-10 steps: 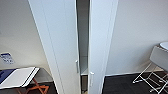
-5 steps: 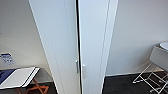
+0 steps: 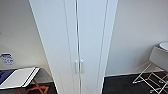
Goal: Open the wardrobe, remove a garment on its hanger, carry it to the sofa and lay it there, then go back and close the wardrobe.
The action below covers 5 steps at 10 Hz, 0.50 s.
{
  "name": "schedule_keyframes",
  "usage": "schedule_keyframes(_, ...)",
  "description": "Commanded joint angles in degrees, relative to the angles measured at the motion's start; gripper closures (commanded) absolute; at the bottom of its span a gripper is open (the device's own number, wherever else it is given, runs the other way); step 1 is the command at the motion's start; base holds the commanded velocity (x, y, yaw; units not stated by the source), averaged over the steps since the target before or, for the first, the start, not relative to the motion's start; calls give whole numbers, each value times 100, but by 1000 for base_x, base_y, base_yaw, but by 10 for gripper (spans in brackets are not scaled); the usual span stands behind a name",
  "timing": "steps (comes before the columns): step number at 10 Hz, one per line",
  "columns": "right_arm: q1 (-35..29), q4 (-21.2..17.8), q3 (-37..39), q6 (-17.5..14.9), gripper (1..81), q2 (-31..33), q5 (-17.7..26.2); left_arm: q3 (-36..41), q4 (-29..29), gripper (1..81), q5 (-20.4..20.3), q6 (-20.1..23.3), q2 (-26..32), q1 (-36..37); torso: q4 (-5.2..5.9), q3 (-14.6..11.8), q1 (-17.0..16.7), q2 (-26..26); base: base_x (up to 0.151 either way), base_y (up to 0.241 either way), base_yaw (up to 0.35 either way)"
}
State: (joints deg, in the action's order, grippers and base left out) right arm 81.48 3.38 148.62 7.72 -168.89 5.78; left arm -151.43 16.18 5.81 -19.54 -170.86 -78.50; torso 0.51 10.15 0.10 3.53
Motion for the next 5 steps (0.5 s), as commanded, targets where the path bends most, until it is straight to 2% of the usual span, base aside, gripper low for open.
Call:
schedule_keyframes(1,57,453,52,-16,10,-297,64,-546,246,10,-124,21,-537,-83,0,0,0,0,0,0,0)
schedule_keyframes(5,84,480,492,2,10,-605,73,-554,228,10,-124,3,-563,-65,0,-6,-2,4,0,0,0)
